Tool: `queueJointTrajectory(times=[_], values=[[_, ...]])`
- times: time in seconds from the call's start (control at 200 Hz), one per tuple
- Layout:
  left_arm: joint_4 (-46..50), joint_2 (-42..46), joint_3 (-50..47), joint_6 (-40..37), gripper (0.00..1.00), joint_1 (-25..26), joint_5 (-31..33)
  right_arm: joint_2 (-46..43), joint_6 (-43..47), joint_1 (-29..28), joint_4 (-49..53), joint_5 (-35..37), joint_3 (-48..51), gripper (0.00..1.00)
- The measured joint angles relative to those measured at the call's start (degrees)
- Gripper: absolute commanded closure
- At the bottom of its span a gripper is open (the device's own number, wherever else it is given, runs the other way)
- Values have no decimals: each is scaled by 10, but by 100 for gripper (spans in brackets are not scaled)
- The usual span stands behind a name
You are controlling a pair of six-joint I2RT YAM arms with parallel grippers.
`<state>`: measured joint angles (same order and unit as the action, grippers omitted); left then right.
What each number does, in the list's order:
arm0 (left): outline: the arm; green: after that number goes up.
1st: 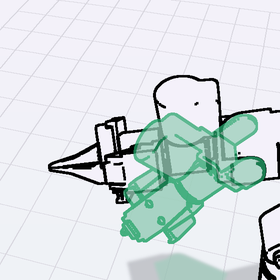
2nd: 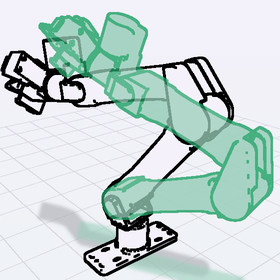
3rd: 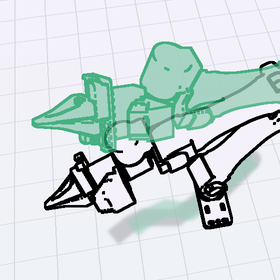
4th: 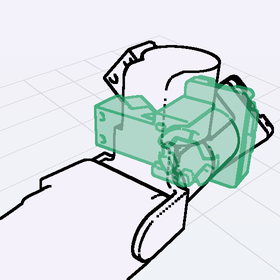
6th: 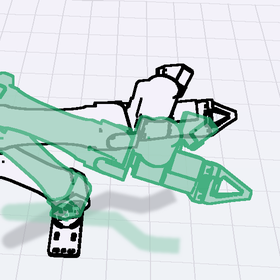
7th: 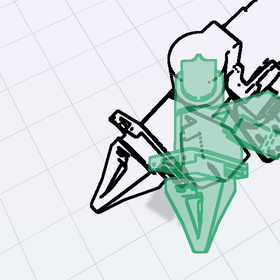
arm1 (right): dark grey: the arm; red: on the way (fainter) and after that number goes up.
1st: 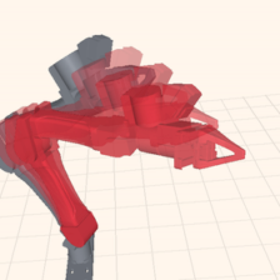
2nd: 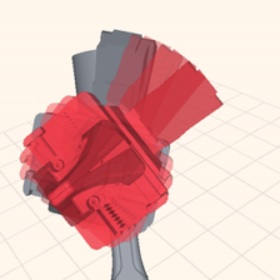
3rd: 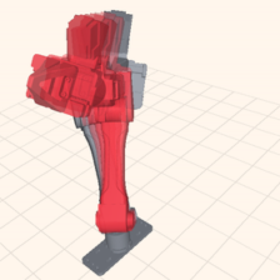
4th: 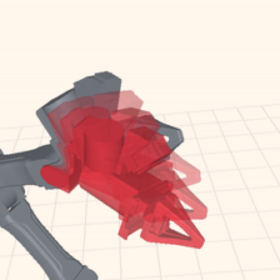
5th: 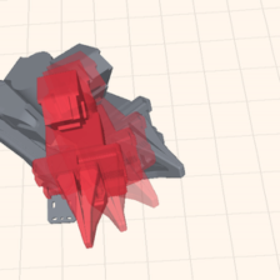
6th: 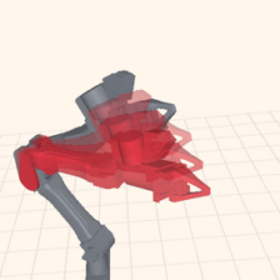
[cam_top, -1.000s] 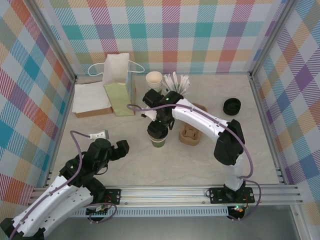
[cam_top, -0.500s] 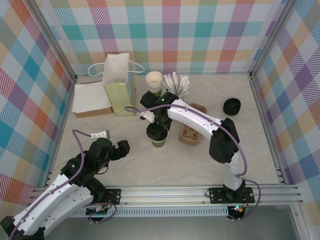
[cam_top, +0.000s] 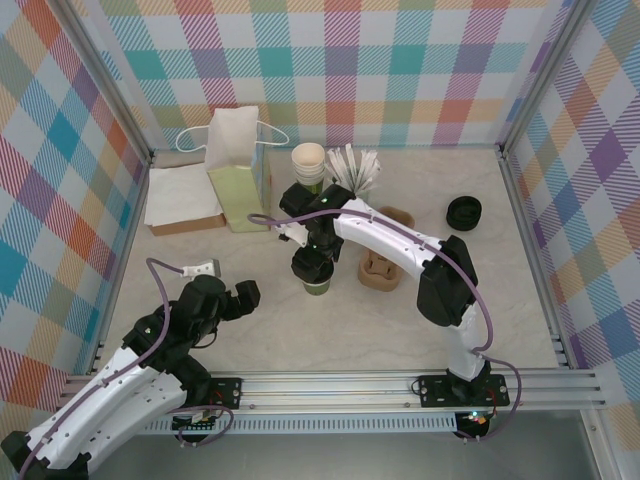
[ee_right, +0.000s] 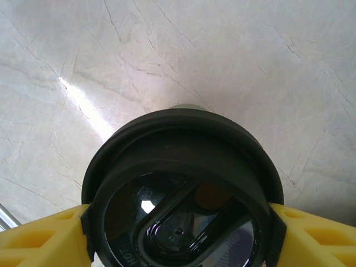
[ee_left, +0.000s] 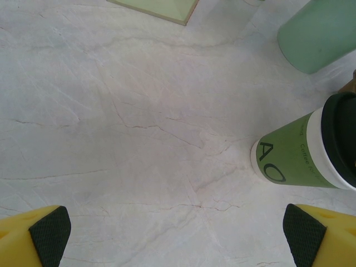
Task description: Pack the takeout coffee
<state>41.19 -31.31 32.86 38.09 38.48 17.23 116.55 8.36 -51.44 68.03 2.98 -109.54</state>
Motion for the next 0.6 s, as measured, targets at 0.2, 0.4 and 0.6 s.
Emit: queueJointTrajectory(times=[0.2,0.4,0.6], values=[[0,-7,0,0,0,0,0,0,0,0,2,0,0,25],[-9,-17,0,0,0,0,0,0,0,0,2,-2,0,24],[-9,-26,0,-2,0,0,0,0,0,0,2,-6,0,22]])
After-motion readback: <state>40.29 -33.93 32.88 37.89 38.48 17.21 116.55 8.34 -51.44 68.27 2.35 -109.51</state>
